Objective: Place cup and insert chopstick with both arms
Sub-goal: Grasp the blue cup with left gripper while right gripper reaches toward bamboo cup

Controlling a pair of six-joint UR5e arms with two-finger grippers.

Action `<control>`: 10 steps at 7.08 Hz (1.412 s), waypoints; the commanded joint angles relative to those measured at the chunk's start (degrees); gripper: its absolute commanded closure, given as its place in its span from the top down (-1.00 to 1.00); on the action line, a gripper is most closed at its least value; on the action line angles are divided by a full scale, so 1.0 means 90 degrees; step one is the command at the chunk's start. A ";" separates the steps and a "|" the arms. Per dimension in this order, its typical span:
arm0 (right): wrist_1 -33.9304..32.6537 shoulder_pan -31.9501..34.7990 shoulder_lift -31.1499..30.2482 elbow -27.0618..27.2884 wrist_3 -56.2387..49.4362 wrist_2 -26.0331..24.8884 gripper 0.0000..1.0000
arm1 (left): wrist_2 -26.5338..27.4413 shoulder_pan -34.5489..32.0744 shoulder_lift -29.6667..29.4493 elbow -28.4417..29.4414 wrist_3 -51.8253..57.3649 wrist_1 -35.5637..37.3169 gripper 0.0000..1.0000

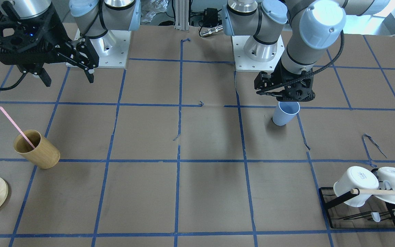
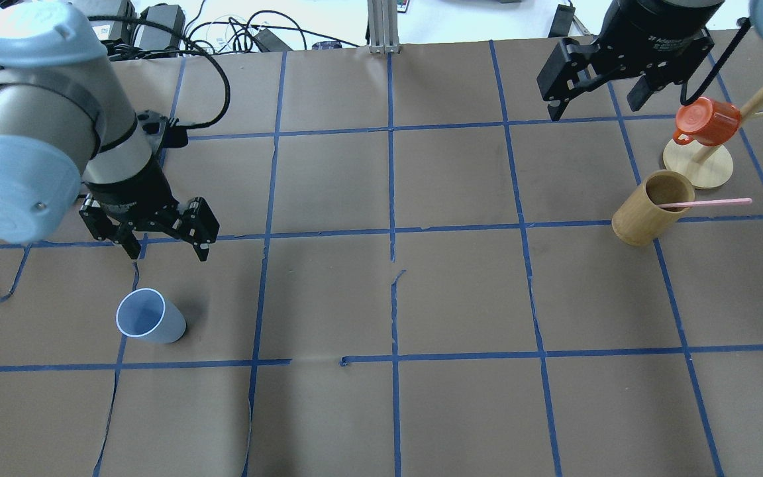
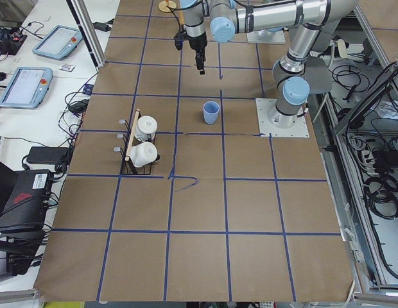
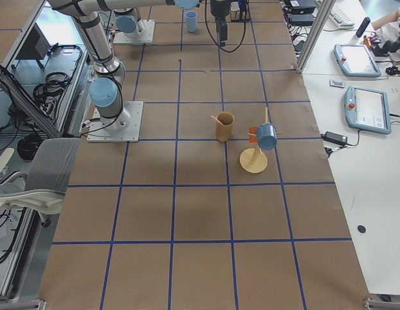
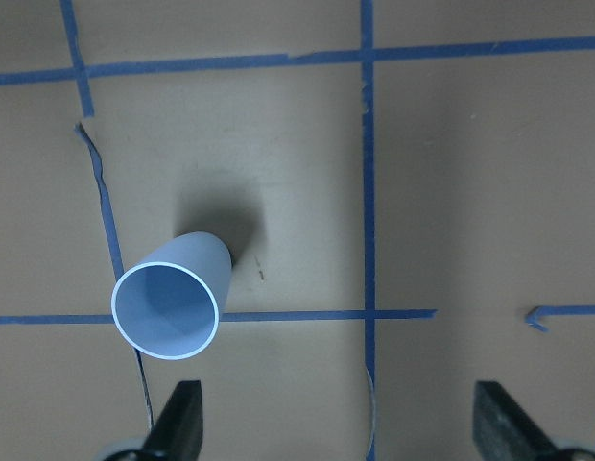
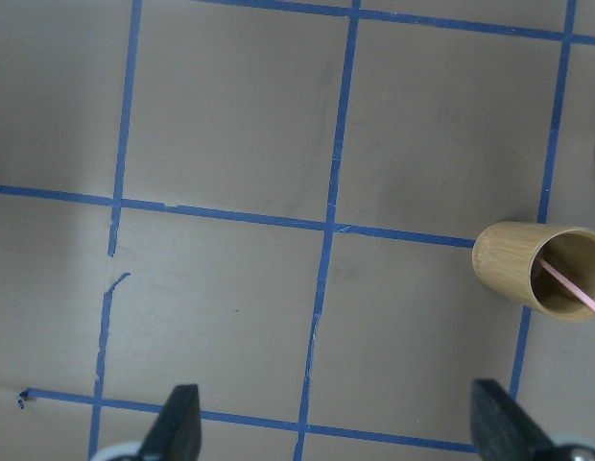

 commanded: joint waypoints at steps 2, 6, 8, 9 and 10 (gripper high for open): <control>-0.0080 -0.0184 -0.0004 0.0040 -0.1059 -0.0061 1.00 | 0.0184 0.0558 -0.0115 -0.1416 0.0081 0.1373 0.82; -0.0052 -0.1382 -0.0072 0.0380 -0.2447 0.0016 1.00 | 0.0721 0.0588 -0.0389 -0.1682 0.0091 0.1748 -0.99; -0.0149 -0.1939 -0.0053 0.0780 -0.3462 0.0017 1.00 | 0.0663 0.0579 -0.0399 -0.1662 0.0091 0.2058 -1.00; -0.0391 -0.2271 -0.0043 0.1150 -0.4191 0.0172 1.00 | 0.0391 0.0579 -0.0419 -0.1653 0.0081 0.2331 -1.00; -0.0480 -0.2642 -0.0043 0.1521 -0.4894 0.0483 1.00 | 0.0099 0.0501 -0.0448 -0.1479 -0.0025 0.2450 -1.00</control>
